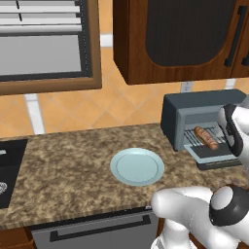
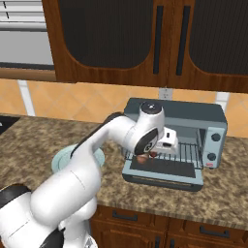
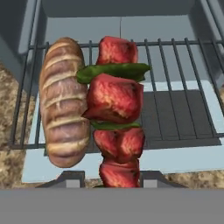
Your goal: Pick up the kebab skewer and baguette bread, and place them inside the toaster oven. Close the toaster oven door and start by setting the timer.
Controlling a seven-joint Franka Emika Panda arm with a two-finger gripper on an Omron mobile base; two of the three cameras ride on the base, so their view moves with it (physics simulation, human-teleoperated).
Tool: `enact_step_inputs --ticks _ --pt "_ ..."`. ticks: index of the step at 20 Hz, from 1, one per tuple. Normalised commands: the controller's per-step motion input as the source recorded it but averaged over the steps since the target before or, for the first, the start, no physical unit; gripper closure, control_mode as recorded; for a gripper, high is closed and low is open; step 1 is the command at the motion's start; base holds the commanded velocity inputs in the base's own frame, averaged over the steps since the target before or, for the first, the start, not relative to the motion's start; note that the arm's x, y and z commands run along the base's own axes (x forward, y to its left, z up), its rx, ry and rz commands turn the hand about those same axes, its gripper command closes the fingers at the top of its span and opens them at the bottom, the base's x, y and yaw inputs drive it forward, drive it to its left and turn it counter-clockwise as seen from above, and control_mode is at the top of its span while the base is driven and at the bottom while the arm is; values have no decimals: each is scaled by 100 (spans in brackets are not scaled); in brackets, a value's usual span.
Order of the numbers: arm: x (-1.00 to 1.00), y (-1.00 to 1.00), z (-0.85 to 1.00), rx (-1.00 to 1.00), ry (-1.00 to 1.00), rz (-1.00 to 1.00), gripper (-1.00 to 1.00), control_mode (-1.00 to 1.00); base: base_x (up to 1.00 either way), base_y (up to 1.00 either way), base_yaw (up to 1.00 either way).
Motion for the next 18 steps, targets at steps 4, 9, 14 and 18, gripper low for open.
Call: enact_step_inputs --ticks 4,9,14,18 --pt "88 -10 -45 10 0 0 100 -100 0 0 0" --pt "45 -19 -35 3 -1 0 100 -100 0 0 0" --pt "45 -26 -35 1 -2 0 100 -100 0 0 0" --pt "38 -22 -54 0 -2 0 100 -100 0 0 0"
